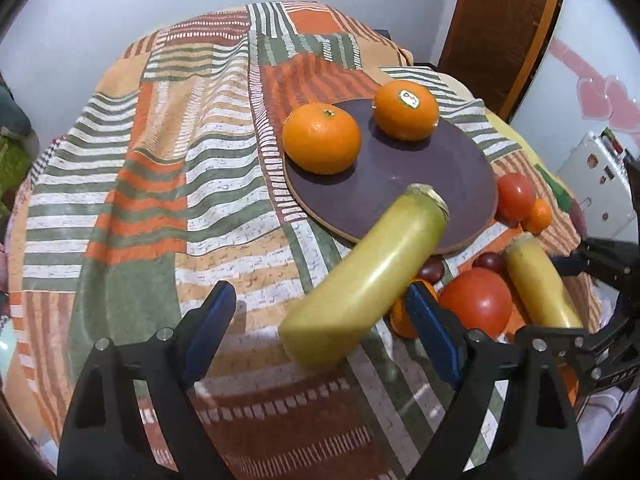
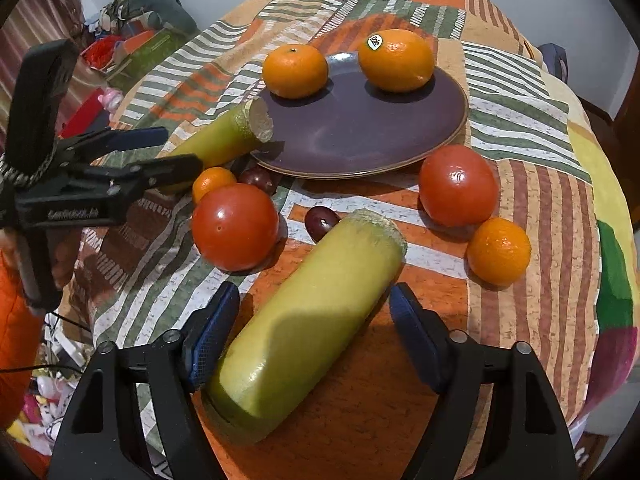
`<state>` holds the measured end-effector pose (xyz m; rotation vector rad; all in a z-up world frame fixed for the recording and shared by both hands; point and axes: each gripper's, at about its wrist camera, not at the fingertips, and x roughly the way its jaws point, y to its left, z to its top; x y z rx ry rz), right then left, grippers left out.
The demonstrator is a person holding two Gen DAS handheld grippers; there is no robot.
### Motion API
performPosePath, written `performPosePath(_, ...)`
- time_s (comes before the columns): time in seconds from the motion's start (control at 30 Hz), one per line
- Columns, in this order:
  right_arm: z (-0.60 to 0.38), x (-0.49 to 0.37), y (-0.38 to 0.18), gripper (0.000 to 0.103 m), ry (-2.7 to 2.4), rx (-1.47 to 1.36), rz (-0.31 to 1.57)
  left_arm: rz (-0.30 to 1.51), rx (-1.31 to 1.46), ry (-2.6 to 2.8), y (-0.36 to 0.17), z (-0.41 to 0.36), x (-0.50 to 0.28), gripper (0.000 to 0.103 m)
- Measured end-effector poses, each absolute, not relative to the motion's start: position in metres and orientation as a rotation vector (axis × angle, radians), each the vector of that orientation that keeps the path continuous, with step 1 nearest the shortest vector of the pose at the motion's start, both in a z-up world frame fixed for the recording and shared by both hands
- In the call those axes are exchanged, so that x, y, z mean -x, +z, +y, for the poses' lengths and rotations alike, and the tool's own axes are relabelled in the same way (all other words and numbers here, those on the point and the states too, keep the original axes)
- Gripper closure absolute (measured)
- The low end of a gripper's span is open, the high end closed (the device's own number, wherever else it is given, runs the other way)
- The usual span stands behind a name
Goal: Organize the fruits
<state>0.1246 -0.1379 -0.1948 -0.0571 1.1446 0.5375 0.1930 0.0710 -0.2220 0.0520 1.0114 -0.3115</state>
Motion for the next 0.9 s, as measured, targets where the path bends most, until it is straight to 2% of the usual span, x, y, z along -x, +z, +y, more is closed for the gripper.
performPosePath(0.07, -0.137, -0.125, -0.195, 0.032, 0.533, 0.062, 1.144, 1.015, -0.026, -0.336, -0.223, 0.073, -0.194, 0.019)
performPosePath(0.17, -0.138, -0.124, -0.194, 0.035, 0.528, 0.057, 1.143, 1.027, 0.003, -0.377, -0.223, 0.074, -0.195, 0.031)
performPosePath(0.23, -0.140, -0.124, -0.193, 0.042, 0.527, 0.060, 1.142, 1.040, 0.023, -0.411, -0.223, 0.074, -0.194, 0.043)
performPosePath(0.37, -0.145, -0.122, -0.189, 0.052, 0.523, 0.087, 1.139, 1.050, 0.025, -0.398, -0.224, 0.077, -0.191, 0.048)
performPosePath(0.5, -0.152, -0.121, -0.186, 0.062, 0.501, 0.099, 1.134, 1.053, 0.026, -0.312, -0.227, 0.084, -0.184, 0.060)
performPosePath(0.6, -0.159, -0.119, -0.184, 0.067, 0.476, 0.108, 1.128, 1.055, 0.046, -0.274, -0.226, 0.091, -0.175, 0.063)
performPosePath(0.9, -0.172, -0.114, -0.180, 0.067, 0.443, 0.140, 1.124, 1.087, 0.047, -0.228, -0.219, 0.100, -0.132, 0.065)
